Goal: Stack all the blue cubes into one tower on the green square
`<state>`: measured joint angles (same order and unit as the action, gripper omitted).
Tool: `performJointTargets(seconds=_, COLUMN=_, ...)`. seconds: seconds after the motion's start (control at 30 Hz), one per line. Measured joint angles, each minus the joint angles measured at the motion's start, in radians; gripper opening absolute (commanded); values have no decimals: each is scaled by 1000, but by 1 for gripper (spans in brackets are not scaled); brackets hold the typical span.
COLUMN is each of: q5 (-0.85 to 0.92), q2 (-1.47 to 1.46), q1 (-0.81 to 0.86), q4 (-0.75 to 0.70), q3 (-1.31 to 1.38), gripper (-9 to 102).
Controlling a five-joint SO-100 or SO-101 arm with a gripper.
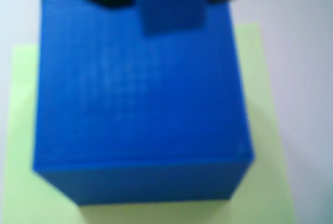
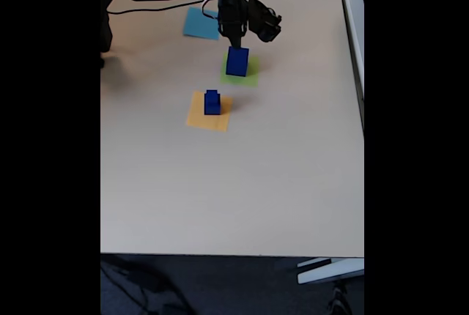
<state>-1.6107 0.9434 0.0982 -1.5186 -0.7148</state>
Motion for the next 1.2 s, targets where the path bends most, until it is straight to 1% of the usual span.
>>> performJointTargets(seconds=0.57, q5=12, q2=-66, q1=2, q4=0, q3=44, gripper=0)
performJointTargets(seconds=0.77, q5=18, q2=-74, q1=5, q4=0, q3=51, gripper=1)
performJointTargets(seconds=0.97, q5=32, q2=-74, q1=11, q4=0, q3=51, gripper=5)
performJointTargets(seconds=1.2, q5=35, q2=-74, q1=14, q4=0, q3=51, gripper=6)
